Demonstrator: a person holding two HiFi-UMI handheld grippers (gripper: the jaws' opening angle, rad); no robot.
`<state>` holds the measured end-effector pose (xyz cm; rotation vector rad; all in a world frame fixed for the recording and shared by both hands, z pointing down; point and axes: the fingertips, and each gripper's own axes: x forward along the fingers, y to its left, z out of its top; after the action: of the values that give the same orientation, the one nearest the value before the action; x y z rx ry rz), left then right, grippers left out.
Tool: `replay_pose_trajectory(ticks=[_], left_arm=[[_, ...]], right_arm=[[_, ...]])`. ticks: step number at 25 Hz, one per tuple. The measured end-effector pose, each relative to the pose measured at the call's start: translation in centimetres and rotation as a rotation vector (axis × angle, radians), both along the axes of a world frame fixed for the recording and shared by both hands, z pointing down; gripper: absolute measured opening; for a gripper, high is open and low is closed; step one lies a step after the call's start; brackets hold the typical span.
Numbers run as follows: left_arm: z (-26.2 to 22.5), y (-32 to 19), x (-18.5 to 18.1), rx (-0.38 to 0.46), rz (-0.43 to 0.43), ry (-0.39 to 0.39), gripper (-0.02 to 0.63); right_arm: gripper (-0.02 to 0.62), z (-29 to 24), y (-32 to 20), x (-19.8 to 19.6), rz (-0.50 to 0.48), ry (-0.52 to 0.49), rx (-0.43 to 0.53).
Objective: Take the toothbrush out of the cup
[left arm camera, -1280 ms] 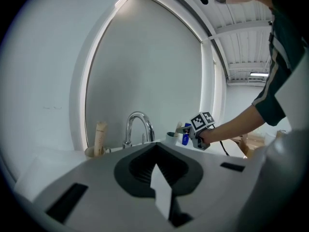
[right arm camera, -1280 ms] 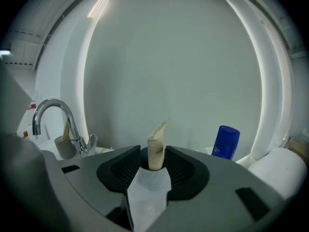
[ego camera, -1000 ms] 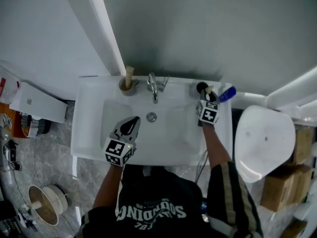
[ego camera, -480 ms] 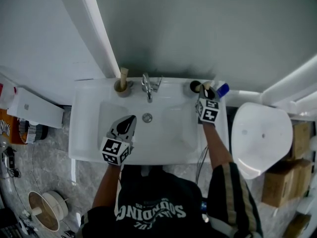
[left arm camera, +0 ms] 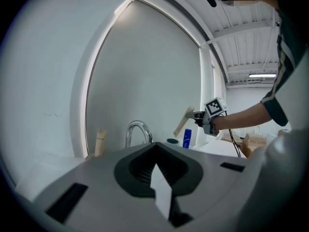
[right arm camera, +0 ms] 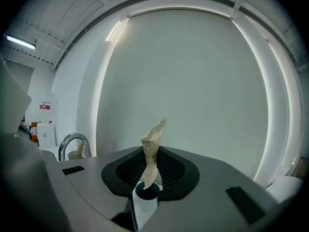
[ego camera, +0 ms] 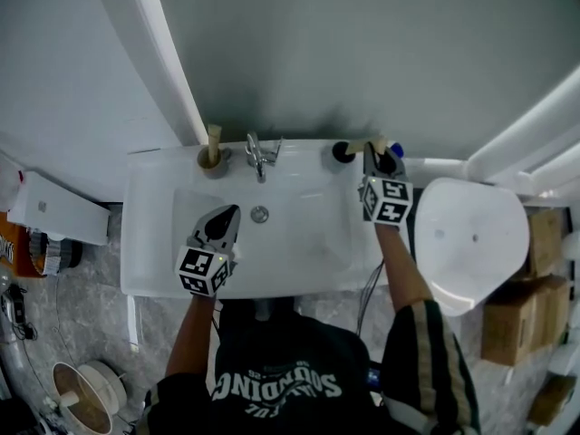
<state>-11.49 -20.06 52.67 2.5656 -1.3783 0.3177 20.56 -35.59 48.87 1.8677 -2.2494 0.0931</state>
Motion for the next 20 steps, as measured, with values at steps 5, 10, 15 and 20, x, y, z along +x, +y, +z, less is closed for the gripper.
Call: replay_pose_trajectory(ticks=[5, 10, 15, 20], left_arm=[[0.3, 0.3, 2.2, -0.003, 0.052, 0.005, -0.002], [0.7, 0.2, 4.1, -0.008, 0.104, 0.006, -0.002], [1.3, 0.1, 6.0, -0.021, 0.151, 0.008, -0.002], [2.1, 0.3, 7.9, -0.039, 0.200, 0.014, -0.002]], right_arm=[[0.060, -0.1, 2.7, 1.5, 0.016, -0.006, -0.004], [0.060, 2.5, 6.7, 3.9, 0.009, 0.018, -0.082], [0.060, 5.4, 11.2, 7.5, 0.038, 0.045, -0.163], [0.060, 7.9, 14.8, 10.5, 0.091, 0.030, -0.223]])
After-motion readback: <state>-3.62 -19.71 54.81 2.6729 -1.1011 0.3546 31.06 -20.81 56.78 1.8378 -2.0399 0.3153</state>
